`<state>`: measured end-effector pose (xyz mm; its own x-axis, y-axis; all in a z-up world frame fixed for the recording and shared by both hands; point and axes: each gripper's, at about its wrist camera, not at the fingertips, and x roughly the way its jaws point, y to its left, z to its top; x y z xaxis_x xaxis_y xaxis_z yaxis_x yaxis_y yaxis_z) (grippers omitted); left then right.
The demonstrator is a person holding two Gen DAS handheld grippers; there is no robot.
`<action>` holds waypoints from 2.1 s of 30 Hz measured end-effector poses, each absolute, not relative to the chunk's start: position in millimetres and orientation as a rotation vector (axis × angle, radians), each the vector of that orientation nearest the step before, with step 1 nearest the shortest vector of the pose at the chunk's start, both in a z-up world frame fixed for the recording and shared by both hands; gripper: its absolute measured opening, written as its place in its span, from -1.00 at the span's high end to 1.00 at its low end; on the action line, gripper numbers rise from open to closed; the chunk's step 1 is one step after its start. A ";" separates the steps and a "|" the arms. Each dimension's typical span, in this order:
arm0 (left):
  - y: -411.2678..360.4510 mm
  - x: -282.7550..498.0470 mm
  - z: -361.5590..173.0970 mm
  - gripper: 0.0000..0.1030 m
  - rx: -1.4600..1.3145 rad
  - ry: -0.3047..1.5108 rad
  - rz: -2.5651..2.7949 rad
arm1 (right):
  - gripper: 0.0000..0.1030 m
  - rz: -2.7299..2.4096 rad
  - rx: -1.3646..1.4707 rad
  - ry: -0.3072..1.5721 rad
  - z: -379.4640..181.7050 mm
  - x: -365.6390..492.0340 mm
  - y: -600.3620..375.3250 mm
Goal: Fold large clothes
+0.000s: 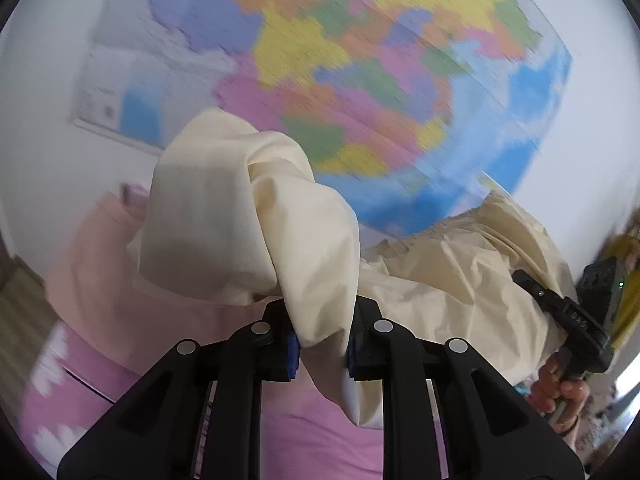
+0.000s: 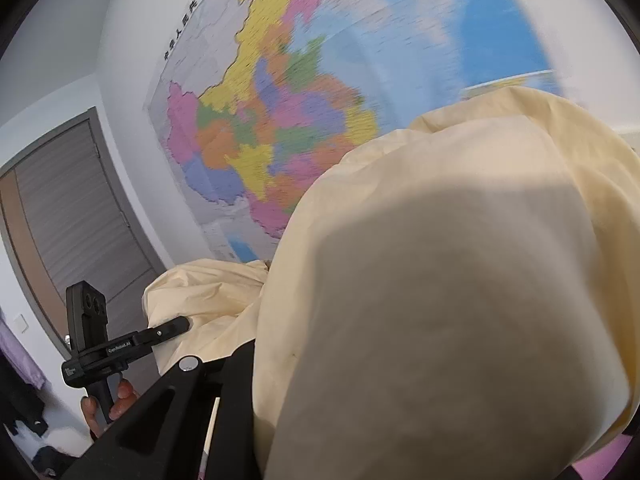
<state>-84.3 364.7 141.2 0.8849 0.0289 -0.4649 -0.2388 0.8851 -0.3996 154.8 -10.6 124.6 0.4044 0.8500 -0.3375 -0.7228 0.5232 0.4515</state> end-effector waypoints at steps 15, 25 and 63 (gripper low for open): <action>475.8 -74.5 162.0 0.71 -0.436 0.417 0.417 | 0.69 1.132 0.236 0.628 109.8 184.9 137.0; 530.7 -58.2 152.3 0.72 -0.422 0.381 0.566 | 0.69 1.187 0.248 0.645 75.6 178.7 201.5; 541.6 -112.5 40.7 -0.50 -0.330 0.546 0.730 | 0.18 1.189 -0.058 0.845 16.2 150.3 110.0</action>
<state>-112.5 541.6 40.7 0.6163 0.5374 -0.5756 -0.7040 0.7036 -0.0969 150.3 110.0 16.2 0.1123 0.7889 -0.6042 -0.8297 0.4090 0.3799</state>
